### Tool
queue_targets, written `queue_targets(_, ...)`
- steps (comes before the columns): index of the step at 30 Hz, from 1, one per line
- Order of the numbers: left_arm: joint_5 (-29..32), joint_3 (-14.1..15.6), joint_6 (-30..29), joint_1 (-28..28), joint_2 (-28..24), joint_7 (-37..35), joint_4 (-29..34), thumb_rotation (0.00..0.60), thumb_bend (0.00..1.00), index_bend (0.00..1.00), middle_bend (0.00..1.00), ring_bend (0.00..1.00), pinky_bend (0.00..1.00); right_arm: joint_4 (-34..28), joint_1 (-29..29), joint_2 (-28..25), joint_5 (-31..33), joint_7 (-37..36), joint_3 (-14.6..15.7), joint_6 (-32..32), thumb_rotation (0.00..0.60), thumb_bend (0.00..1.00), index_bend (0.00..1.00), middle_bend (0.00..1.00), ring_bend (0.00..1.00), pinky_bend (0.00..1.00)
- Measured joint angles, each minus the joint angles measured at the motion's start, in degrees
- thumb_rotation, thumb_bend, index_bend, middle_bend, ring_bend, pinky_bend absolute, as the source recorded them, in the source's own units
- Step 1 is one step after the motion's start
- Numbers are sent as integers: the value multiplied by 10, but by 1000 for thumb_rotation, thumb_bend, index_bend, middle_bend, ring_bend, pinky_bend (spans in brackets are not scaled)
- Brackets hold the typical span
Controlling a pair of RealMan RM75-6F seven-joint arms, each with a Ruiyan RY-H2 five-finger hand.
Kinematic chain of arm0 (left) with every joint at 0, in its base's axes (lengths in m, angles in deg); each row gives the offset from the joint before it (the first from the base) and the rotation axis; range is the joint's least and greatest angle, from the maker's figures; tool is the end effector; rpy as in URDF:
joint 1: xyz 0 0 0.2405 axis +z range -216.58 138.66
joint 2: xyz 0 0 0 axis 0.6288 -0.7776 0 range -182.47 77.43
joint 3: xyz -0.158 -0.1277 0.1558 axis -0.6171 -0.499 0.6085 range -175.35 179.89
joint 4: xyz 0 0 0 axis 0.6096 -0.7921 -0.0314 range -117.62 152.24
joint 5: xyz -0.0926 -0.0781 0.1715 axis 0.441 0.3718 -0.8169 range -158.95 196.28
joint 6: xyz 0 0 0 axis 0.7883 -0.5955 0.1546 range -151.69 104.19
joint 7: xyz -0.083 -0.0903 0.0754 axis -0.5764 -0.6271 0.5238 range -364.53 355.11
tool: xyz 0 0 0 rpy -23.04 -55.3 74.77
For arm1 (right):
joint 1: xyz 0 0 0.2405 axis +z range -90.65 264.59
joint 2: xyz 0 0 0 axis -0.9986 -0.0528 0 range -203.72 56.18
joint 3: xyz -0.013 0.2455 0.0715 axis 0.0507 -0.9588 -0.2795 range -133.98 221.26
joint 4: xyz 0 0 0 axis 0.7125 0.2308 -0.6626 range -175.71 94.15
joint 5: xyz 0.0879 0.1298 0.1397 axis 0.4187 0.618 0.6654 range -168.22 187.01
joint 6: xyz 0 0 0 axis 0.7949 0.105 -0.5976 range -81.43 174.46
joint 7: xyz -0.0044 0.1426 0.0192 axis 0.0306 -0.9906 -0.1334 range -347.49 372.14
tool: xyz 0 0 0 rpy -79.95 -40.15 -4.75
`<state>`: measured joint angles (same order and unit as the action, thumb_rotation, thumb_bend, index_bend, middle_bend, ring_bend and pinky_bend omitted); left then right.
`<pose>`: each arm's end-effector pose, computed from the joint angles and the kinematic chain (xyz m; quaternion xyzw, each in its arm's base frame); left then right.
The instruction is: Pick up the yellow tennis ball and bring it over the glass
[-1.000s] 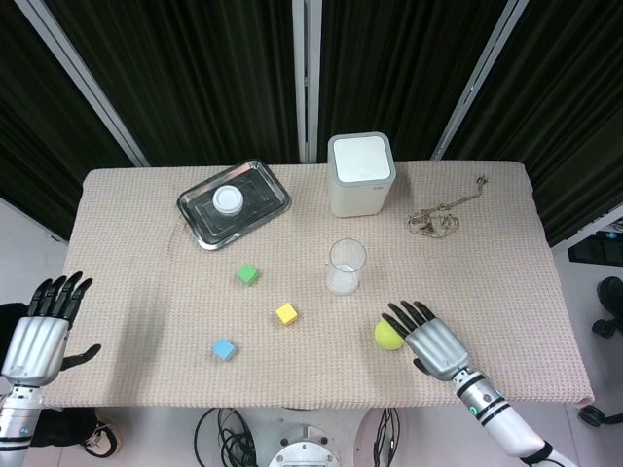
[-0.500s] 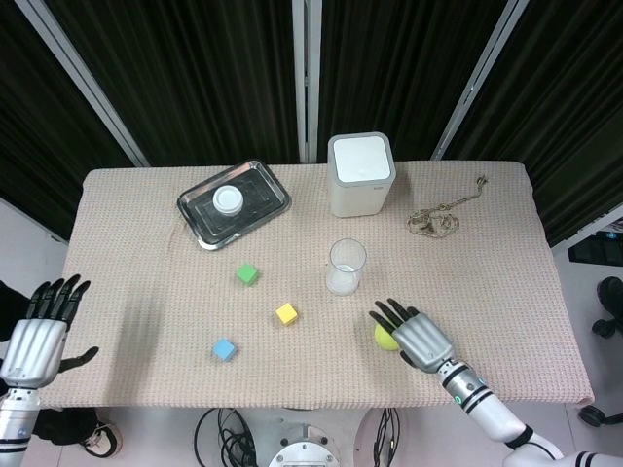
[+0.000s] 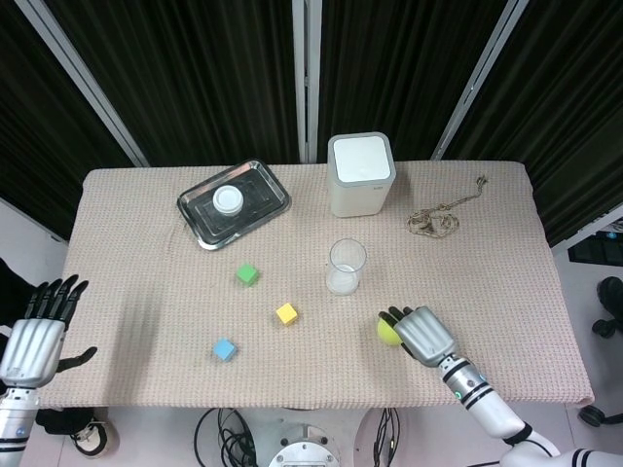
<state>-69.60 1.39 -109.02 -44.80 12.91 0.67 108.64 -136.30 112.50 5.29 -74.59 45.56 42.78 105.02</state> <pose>-0.3068 0.1790 0.1468 -0.6317 -0.3549 -0.3659 0.5841 -0.2079 -0.2393 0.0081 0.8276 -0.2542 0.2768 0.4169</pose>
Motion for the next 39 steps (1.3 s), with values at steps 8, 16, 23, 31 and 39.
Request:
queue_targets(8,-1,2,1,1,0,-1,-2,600,0,57,0,0,0,-55,3,-61,-43,-78,-53,86,600,441,589,505,492,697)
queue_targets(16,-4,4,-3,3,-4,5,4,600,0,57,0,0,0,-111,49,-100,0,-84,-127,68,600,476,593,485,493,691)
queue_targets(23,-8,3,-6,4,-4,-3,-2,600,0,57,0,0,0,-102,123,-87,121,-19,-165,5,600,460,581,452,482,645)
queue_targets(31,-12,5,-11,7,-6,-9,-4,600,0,57,0,0,0,-59,178,-36,191,37,-159,-24,600,435,434,361,402,582)
queue_targets(39,-5,1,-8,6,-6,-20,-13,600,0,57,0,0,0,-46,197,-27,196,12,-149,-37,600,196,56,141,74,352)
